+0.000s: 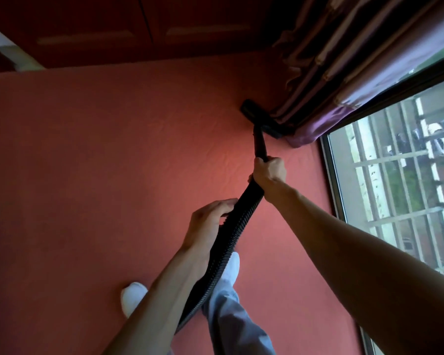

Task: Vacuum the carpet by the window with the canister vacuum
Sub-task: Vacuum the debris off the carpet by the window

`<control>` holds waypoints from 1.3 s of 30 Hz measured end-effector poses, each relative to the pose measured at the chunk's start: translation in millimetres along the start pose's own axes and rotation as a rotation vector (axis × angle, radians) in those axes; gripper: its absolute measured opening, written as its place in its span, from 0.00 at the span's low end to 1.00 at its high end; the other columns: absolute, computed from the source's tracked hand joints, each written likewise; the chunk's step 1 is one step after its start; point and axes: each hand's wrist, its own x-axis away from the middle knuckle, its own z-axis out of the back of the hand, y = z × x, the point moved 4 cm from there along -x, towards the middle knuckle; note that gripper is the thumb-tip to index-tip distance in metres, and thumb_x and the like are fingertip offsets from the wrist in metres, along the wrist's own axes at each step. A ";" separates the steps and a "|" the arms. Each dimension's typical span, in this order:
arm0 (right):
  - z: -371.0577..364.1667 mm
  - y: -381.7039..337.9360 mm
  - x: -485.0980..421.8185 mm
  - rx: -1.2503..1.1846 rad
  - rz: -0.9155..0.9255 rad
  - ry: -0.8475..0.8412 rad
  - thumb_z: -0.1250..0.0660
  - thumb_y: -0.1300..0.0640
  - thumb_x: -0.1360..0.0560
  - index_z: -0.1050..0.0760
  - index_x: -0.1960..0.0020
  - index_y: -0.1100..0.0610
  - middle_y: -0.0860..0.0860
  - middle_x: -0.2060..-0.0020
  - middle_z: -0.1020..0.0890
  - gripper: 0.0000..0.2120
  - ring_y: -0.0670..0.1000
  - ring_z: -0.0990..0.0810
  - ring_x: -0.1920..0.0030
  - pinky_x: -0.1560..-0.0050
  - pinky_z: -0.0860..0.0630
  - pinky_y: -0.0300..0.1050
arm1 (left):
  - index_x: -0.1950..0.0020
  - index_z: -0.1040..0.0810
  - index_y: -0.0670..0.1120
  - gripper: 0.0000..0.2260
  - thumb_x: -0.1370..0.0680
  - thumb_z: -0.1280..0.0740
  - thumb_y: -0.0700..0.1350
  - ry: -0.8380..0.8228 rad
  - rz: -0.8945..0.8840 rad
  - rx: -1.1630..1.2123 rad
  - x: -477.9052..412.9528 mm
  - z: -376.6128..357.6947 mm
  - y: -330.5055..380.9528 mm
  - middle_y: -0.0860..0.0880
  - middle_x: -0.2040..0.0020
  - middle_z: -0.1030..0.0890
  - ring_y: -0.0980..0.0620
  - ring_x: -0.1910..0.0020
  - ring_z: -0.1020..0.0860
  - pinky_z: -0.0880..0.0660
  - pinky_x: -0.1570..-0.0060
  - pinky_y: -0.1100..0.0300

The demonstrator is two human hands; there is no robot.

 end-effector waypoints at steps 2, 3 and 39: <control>12.1 -20.5 -14.9 -0.010 -0.009 -0.008 0.39 0.56 0.30 0.21 0.48 0.64 0.61 0.57 0.15 0.16 0.62 0.15 0.59 0.57 0.16 0.58 | 0.50 0.13 0.49 0.08 0.24 0.32 0.45 -0.019 -0.021 -0.011 -6.6 -16.4 17.1 0.50 0.60 0.16 0.54 0.70 0.22 0.28 0.66 0.60; 18.0 -31.2 -23.4 -0.013 -0.012 -0.010 0.38 0.56 0.30 0.21 0.48 0.64 0.61 0.57 0.15 0.16 0.62 0.15 0.59 0.57 0.16 0.58 | 0.50 0.13 0.50 0.08 0.24 0.32 0.46 -0.027 -0.033 -0.016 -10.2 -24.5 26.6 0.50 0.59 0.16 0.53 0.69 0.23 0.28 0.64 0.58; 55.3 -171.3 -131.4 0.023 -0.029 -0.107 0.31 0.52 0.31 0.23 0.61 0.58 0.58 0.67 0.16 0.08 0.59 0.16 0.68 0.65 0.17 0.56 | 0.47 0.13 0.47 0.12 0.24 0.34 0.48 -0.108 -0.001 0.108 -84.9 -98.7 158.7 0.45 0.50 0.16 0.40 0.55 0.26 0.31 0.53 0.42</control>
